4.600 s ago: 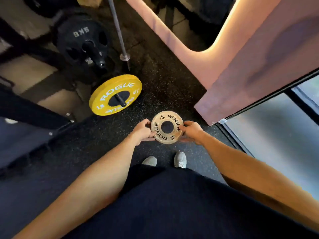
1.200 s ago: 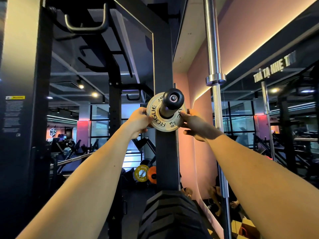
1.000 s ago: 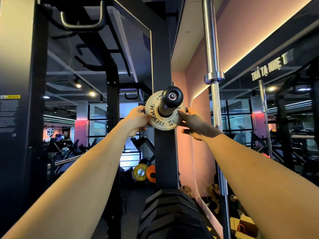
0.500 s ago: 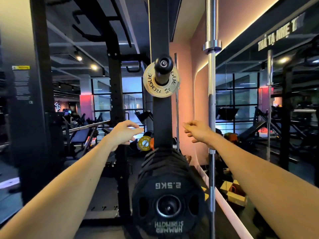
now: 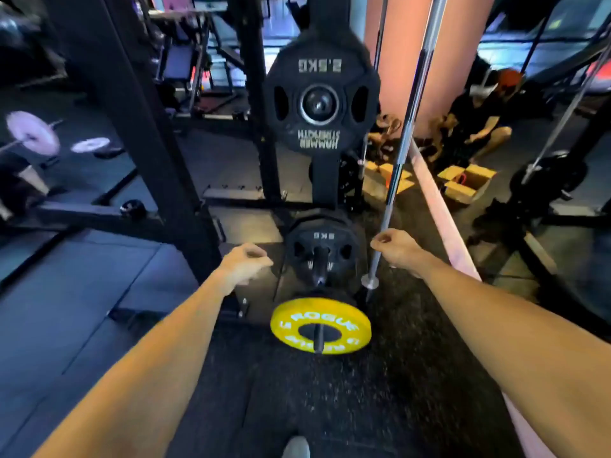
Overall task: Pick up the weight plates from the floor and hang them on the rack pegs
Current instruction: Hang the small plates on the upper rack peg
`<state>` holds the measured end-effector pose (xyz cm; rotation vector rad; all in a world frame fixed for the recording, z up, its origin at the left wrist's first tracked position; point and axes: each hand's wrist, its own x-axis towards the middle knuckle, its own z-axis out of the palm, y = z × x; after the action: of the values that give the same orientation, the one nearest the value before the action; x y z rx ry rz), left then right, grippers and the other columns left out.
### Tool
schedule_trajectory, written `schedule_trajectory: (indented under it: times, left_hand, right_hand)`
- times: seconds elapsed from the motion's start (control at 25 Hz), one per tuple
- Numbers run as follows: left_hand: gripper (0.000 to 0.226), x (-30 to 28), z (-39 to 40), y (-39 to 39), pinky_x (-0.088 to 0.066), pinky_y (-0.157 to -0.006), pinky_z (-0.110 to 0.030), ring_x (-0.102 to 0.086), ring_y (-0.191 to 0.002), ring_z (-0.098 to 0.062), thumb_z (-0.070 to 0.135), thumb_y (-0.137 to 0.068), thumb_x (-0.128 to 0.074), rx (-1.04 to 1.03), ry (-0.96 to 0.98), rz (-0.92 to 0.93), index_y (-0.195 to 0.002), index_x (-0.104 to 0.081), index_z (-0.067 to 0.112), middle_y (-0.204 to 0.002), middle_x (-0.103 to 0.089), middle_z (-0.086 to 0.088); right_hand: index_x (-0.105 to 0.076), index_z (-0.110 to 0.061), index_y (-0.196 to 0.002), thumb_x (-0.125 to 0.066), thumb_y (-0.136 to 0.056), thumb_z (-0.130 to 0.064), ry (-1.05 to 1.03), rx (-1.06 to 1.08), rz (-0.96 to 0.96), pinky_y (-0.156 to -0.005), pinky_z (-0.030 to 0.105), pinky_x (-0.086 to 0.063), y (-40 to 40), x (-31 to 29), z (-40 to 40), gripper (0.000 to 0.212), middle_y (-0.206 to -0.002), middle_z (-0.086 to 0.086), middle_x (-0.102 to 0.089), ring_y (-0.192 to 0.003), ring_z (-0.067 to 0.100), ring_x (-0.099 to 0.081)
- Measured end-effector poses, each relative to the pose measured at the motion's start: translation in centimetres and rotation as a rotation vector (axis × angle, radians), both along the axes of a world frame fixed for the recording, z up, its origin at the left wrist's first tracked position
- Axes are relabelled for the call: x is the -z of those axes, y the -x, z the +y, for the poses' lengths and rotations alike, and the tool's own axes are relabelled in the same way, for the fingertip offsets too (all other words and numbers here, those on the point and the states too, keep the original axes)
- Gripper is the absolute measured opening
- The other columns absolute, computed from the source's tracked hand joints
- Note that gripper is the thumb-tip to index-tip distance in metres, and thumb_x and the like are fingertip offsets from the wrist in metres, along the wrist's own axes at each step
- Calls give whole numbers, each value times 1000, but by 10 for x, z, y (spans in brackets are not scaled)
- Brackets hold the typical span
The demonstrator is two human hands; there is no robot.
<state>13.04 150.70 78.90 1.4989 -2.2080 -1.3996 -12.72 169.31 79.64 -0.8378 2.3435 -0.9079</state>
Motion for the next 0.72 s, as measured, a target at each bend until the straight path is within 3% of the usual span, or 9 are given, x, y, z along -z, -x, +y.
schedule_trajectory:
  times: [0.16,0.28,0.4,0.56,0.72]
  left_hand:
    - [16,116,96,-76,-41,-54,-27,-55,-63,-16,34,-81,-72,-51,-173,-150,-89,-63,24,-78,-62,-1]
    - [17,181,156,-139,-49,-64,-33,-60,-75,-16,39,-82,-71,-63,-313,-270,-91,-63,26,-90,-64,2]
    - [14,225,210,-200,-46,-75,-31,-58,-88,-16,37,-83,-69,-47,-390,-369,-90,-63,27,-105,-65,1]
    - [28,247,230,-264,-46,-89,-30,-61,-109,-24,35,-85,-65,-109,-430,-464,-108,-68,19,-119,-66,-6]
    - [20,258,202,-340,-44,-79,-26,-59,-96,-21,33,-86,-64,-286,-495,-422,-102,-64,20,-106,-66,-4]
  right_hand:
    - [-56,-14,-93,-58,-91,-23,-234,-56,-205,-50,24,-34,-76,110,60,9,-64,0,-45,-55,14,-41]
    - [-53,-17,-94,-55,-93,-20,-453,-176,-280,-58,26,-42,-140,174,102,4,-80,7,-51,-56,15,-43]
    - [-54,-16,-96,-56,-91,-18,-666,-347,-290,-74,33,-49,-201,214,131,6,-92,9,-56,-64,17,-51]
    - [-63,-9,-108,-55,-91,-23,-831,-696,-180,-83,29,-43,-259,234,115,23,-98,9,-57,-85,20,-51]
    - [-62,-3,-116,-53,-92,-26,-878,-955,-30,-90,33,-45,-323,236,37,34,-116,16,-63,-107,31,-59]
